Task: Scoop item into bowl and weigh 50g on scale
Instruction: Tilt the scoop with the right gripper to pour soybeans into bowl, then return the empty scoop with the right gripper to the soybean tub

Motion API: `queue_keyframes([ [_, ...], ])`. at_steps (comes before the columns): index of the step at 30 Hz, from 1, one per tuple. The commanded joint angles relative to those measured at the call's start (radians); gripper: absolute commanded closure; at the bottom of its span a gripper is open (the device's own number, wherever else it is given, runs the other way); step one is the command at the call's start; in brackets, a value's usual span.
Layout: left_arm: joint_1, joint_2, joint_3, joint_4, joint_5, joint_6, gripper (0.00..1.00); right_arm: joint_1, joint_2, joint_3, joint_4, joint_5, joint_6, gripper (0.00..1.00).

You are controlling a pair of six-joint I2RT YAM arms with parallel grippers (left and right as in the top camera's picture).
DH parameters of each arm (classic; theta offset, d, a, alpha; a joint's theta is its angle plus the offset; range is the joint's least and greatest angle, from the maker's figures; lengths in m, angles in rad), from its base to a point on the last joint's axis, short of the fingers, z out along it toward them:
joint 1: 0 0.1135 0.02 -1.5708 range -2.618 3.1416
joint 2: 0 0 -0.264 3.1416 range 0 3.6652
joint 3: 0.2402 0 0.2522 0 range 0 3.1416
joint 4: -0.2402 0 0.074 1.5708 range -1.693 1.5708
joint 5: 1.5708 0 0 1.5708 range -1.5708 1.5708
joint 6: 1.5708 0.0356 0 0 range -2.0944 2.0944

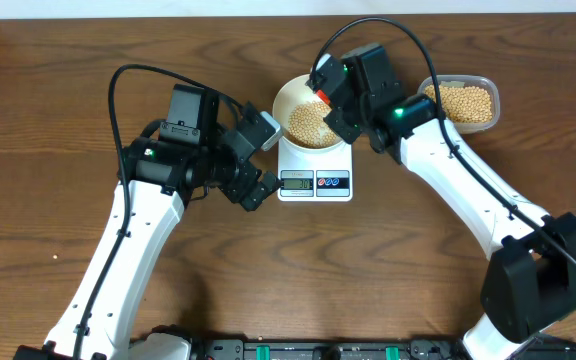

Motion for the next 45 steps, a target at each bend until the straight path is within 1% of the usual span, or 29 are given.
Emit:
queue_keyframes([
  [1,-0.002,-0.009,0.02,-0.003,-0.002,-0.008,0.06,0.018,-0.031,0.008,0.006,0.034,-0.014,0.99],
  [6,-0.002,-0.009,0.019,-0.003,-0.002,-0.008,0.06,0.018,-0.04,0.008,0.013,0.033,-0.007,0.99],
  [9,-0.002,-0.009,0.02,-0.003,-0.002,-0.009,0.05,0.013,-0.042,0.008,0.019,0.027,0.042,0.99],
  [11,-0.002,-0.009,0.02,-0.003,-0.002,-0.009,0.06,0.003,-0.043,0.009,0.02,-0.015,0.045,0.99],
  [17,-0.002,-0.009,0.02,-0.003,-0.002,-0.009,0.06,-0.045,-0.066,0.01,0.031,-0.16,0.116,0.99],
  [22,-0.002,-0.009,0.02,-0.003,-0.002,-0.009,0.06,-0.132,-0.121,0.01,0.029,-0.296,0.205,0.99],
  [26,-0.002,-0.009,0.02,-0.003,-0.002,-0.009,0.06,-0.243,-0.183,0.01,0.018,-0.407,0.29,0.99],
  [29,-0.002,-0.009,0.02,-0.003,-0.002,-0.008,0.06,-0.333,-0.227,0.01,-0.016,-0.44,0.318,0.99],
  [34,-0.002,-0.009,0.02,-0.003,-0.002,-0.009,0.06,-0.474,-0.272,0.01,-0.113,-0.439,0.317,0.99],
  [37,-0.002,-0.009,0.02,-0.003,-0.002,-0.009,0.06,-0.555,-0.269,0.009,-0.205,-0.43,0.307,0.99],
  [40,-0.002,-0.009,0.02,-0.003,-0.002,-0.009,0.06,-0.599,-0.255,0.009,-0.278,-0.362,0.29,0.99],
  [45,-0.002,-0.009,0.02,-0.003,-0.002,-0.009,0.06,-0.623,-0.209,0.008,-0.334,-0.266,0.29,0.99],
])
